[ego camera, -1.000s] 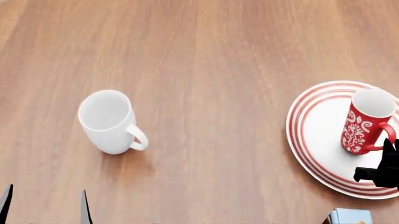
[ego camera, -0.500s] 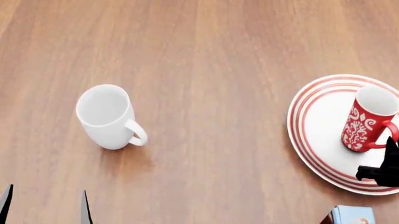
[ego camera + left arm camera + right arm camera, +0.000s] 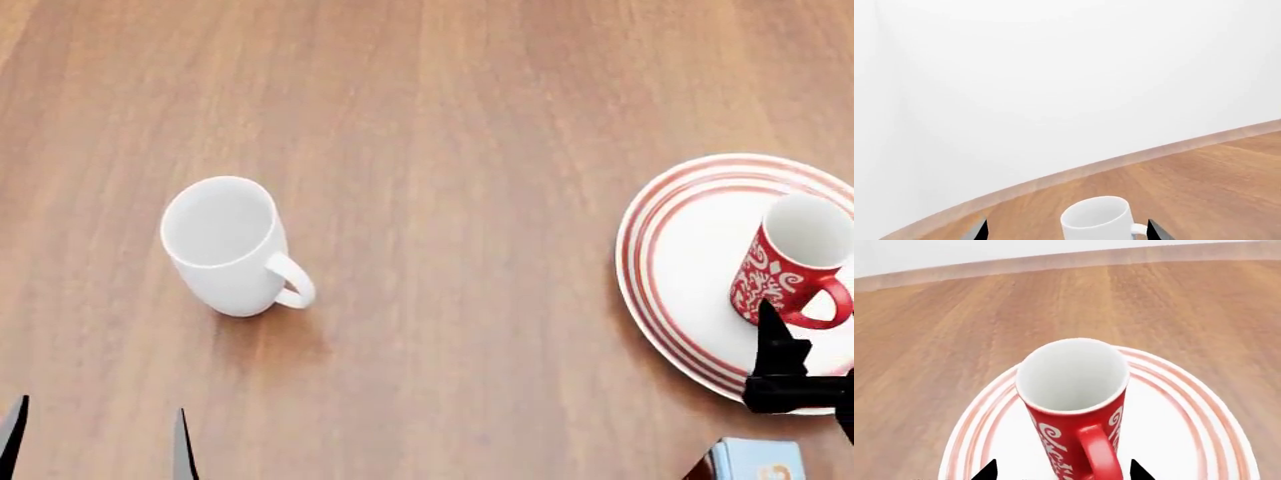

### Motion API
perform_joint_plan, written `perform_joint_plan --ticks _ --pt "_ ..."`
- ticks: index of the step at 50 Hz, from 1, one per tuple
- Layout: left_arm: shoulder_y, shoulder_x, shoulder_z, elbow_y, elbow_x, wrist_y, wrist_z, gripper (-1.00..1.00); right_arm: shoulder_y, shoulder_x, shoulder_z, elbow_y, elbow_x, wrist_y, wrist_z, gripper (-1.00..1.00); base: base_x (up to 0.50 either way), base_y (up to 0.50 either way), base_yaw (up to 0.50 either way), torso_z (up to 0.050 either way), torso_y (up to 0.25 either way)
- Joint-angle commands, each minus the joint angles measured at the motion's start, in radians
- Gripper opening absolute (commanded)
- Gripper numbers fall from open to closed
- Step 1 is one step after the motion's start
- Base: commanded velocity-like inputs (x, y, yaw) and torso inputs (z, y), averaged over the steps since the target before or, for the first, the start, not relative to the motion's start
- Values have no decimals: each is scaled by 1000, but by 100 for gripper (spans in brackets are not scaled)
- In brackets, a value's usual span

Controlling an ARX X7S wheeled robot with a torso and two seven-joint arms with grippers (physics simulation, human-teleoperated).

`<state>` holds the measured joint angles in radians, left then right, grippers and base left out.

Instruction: Pick up the red mug and put it on the plate

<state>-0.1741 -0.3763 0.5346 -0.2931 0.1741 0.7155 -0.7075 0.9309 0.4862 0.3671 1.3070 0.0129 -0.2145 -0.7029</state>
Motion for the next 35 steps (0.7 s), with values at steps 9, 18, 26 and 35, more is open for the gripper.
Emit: perform_joint_plan --ticks 9,18,26,35 --pt "-3 -1 3 -4 2 8 -7 100 -12 23 41 1 14 -51 -40 100 0 0 0 0 0" --pt "-4 -3 6 -4 5 10 -7 100 -19 41 70 1 20 -84 -37 100 0 0 0 0 0" --pt "-6 -4 7 -7 9 15 -11 100 -4 43 74 -2 21 -118 -75 100 0 0 0 0 0" --pt "-7 -5 9 -9 10 19 -14 100 -118 -6 104 -367 76 53 -124 100 0 0 0 0 0"
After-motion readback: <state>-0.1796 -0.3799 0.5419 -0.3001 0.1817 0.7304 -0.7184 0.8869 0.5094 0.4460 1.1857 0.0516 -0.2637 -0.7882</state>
